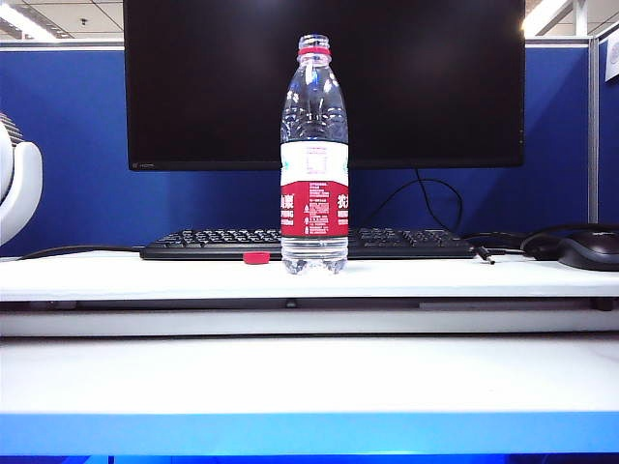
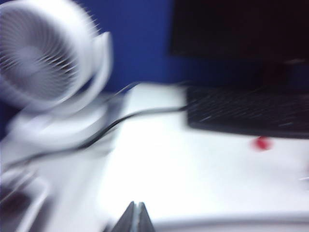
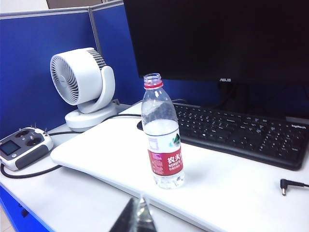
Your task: Unscrew the cap from the plastic bottle on the table.
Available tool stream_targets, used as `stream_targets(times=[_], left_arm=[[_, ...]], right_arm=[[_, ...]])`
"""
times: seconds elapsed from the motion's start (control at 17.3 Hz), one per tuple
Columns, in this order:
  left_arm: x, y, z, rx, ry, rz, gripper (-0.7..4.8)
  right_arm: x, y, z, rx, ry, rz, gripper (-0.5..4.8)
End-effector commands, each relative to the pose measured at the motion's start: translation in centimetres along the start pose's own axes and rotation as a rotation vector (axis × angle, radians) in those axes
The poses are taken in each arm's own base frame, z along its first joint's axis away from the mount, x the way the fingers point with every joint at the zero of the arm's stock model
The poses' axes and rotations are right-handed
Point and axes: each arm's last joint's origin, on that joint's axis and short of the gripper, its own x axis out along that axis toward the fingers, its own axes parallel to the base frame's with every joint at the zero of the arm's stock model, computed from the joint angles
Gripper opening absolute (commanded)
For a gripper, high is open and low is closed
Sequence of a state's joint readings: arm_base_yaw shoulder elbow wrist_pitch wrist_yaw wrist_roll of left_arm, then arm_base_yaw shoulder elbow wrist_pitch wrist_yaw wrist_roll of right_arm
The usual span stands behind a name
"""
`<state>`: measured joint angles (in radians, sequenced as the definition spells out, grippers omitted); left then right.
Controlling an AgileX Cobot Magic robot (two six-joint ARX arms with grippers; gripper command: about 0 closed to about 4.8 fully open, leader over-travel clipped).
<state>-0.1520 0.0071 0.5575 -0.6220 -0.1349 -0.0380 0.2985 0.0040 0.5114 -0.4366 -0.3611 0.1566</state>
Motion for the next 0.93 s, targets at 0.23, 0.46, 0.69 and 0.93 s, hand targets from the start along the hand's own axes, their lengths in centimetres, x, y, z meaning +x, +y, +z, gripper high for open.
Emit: stream_targets(times=[0.23,0.46,0.69,0.93], left_arm=[[3.4,0.0,-2.7,-0.055,-0.098,-0.009,-0.03],[5.0,0.0,-5.3,-0.057,-0.067,-0.011,-0.04],[6.5,0.1,-7.7,-0.059,-0.118,-0.008,-0.03],[7.2,0.1,-9.4,-0.062,-0.127,-0.011,-0.03]], right_arm=[[-0.1,0.1,0.2,-0.006,-0.016,0.003,-0.06],[-0.1,0.1,0.2,-0.006,-0.016,0.004,-0.06],[-0.1,0.1,0.2,-0.006,-0.016,0.004,-0.06],[-0.1,0.1,0.2,-0.006,-0.016,0.004,-0.06]])
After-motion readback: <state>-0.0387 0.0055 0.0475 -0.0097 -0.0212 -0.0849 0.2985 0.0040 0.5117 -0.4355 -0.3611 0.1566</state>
